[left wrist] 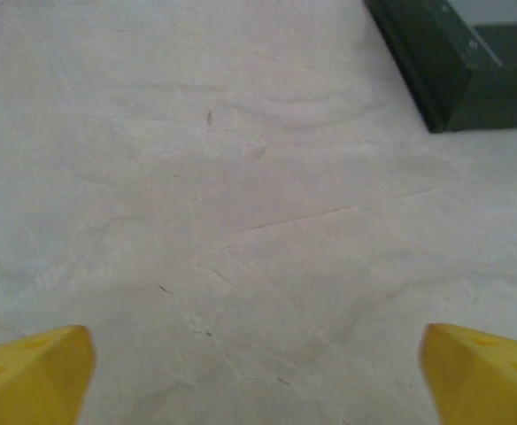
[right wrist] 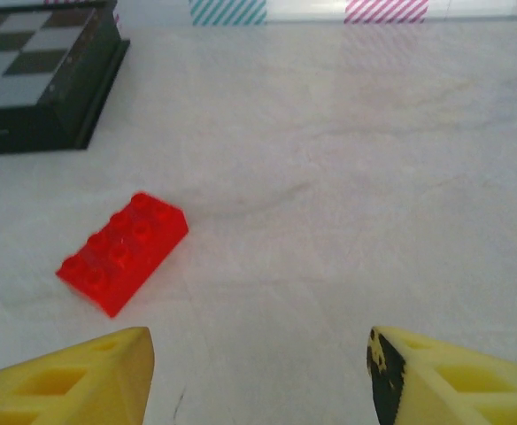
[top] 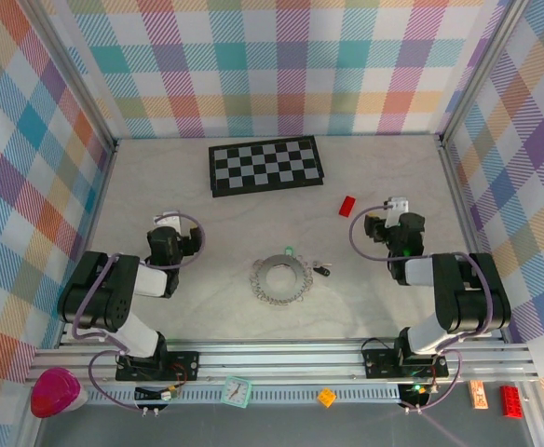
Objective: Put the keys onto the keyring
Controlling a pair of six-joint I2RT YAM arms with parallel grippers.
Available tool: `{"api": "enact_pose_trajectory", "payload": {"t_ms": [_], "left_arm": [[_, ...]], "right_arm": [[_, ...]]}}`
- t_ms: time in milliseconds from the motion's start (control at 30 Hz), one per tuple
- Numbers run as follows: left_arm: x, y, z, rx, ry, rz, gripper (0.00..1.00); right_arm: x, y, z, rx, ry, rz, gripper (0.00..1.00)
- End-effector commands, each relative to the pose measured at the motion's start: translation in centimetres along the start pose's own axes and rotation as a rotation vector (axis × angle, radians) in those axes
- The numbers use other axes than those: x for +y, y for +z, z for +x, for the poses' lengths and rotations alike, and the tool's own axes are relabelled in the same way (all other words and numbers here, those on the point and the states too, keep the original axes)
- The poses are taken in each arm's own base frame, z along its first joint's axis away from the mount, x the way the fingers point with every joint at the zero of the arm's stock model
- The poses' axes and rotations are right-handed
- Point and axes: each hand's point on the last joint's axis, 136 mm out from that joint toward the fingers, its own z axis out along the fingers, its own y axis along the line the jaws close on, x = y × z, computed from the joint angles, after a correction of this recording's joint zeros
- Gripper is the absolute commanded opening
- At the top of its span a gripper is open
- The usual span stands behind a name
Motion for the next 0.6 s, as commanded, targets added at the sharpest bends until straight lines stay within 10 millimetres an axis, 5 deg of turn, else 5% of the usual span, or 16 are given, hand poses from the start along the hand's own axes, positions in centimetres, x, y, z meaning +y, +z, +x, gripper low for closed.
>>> {"api": "enact_pose_trajectory", "payload": {"t_ms": [0, 433, 500, 533, 567], "left_arm": [[0.48, 0.56, -3.21, -0.074, -0.04, -0.031, 1.0], [-0.21, 1.01, -3.21, -0.056, -0.031, 0.013, 1.0], [-0.19, 0.97, -3.2, -0.057, -0.032, 0.013, 1.0], [-0.23, 0.96, -3.2, -0.059, -0.032, 0.014, 1.0], [-0.21, 0.92, -3.2, -0.06, -0.032, 0.014, 1.0]], "right_arm": [[0.54, 0.25, -0.42, -0.005, 0.037, -0.045, 0.65], [0.47, 0.25, -0.41, -0.003, 0.037, -0.043, 0.68], [0.43, 0.25, -0.41, -0.003, 0.038, -0.042, 0.79], [0.45, 0.25, -0.41, -0.003, 0.037, -0.042, 0.99], [0.49, 0.22, -0.4, -0.003, 0.037, -0.043, 0.99]]}}
